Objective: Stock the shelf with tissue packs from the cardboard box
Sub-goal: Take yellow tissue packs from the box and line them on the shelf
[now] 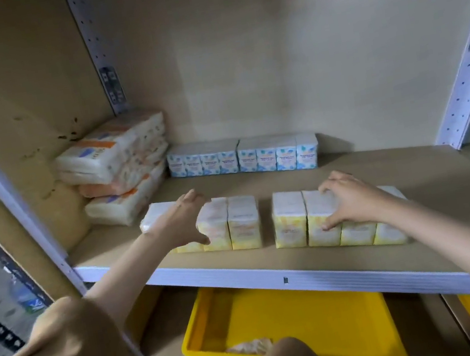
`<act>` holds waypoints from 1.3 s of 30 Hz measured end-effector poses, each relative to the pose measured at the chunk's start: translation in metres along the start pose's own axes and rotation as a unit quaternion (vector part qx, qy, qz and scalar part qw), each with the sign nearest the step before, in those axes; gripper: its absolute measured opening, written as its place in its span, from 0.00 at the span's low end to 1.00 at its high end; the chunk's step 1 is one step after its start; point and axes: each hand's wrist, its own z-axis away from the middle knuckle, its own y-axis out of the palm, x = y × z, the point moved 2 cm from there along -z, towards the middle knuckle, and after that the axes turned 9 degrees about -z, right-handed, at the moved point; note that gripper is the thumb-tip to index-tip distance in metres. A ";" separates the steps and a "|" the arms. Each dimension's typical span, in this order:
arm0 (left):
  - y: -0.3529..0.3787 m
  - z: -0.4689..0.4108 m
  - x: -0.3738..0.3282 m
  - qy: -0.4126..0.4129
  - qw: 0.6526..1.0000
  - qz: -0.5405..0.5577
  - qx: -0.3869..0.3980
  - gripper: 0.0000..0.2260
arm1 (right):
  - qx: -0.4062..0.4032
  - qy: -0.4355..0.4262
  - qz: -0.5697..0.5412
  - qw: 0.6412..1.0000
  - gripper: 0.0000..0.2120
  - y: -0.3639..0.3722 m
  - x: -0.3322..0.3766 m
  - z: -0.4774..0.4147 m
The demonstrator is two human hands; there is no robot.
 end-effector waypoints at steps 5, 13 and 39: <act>0.021 0.017 0.011 -0.042 0.996 -0.028 -0.075 0.28 | -0.024 -0.033 0.079 0.996 0.26 0.014 -0.012 0.010; 0.038 -0.036 0.027 -0.039 0.992 0.024 -0.120 0.25 | -0.071 -0.021 0.071 0.995 0.24 0.026 -0.004 -0.025; 0.044 -0.188 0.104 -0.053 0.989 0.020 -0.139 0.27 | -0.140 -0.027 0.081 0.987 0.26 0.040 0.028 -0.212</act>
